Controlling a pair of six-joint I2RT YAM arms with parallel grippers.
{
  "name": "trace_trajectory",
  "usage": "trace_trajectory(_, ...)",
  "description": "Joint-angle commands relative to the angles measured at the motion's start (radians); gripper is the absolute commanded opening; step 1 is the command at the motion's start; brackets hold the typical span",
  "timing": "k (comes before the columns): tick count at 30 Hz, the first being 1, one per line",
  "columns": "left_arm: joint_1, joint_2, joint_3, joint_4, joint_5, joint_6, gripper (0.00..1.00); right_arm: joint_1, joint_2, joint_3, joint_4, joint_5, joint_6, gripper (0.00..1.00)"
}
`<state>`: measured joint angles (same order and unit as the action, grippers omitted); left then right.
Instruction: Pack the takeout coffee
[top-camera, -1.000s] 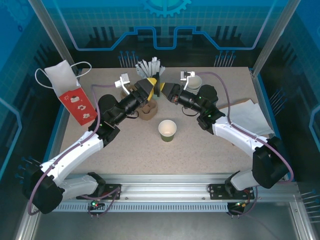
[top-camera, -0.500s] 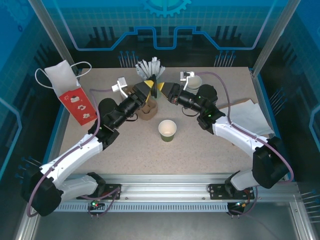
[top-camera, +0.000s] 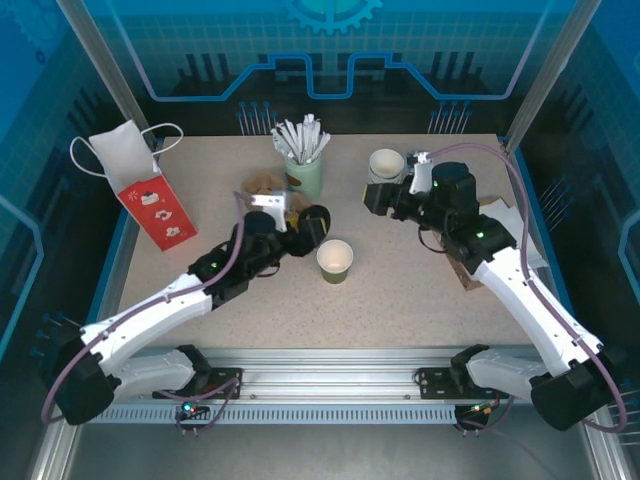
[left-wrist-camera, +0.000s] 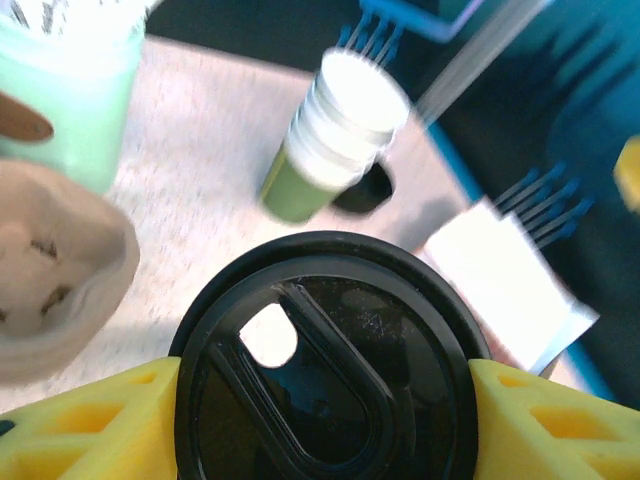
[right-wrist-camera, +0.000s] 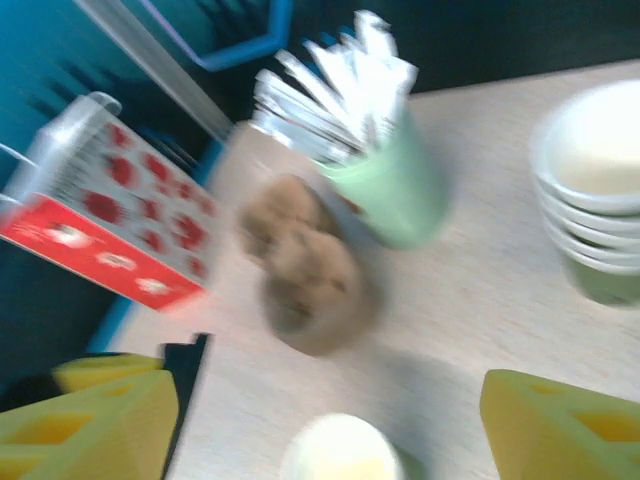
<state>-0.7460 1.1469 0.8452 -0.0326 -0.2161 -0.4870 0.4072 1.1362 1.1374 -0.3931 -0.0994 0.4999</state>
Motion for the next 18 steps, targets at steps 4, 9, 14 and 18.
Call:
trace_trajectory(4, -0.075, 0.155, 0.135, -0.220, -0.068, 0.250, 0.59, -0.031, -0.033, -0.041, -0.264, 0.165, -0.202, 0.85)
trace_trajectory(9, -0.097, 0.282, 0.232, -0.277, -0.069, 0.297, 0.59, -0.035, -0.027, -0.059, -0.267, 0.164, -0.211, 0.85)
trace_trajectory(14, -0.115, 0.376, 0.308, -0.335, -0.097, 0.329, 0.59, -0.040, -0.032, -0.067, -0.273, 0.170, -0.225, 0.85)
trace_trajectory(18, -0.128, 0.416, 0.332, -0.348, -0.114, 0.340, 0.60, -0.041, -0.039, -0.077, -0.267, 0.168, -0.230, 0.85)
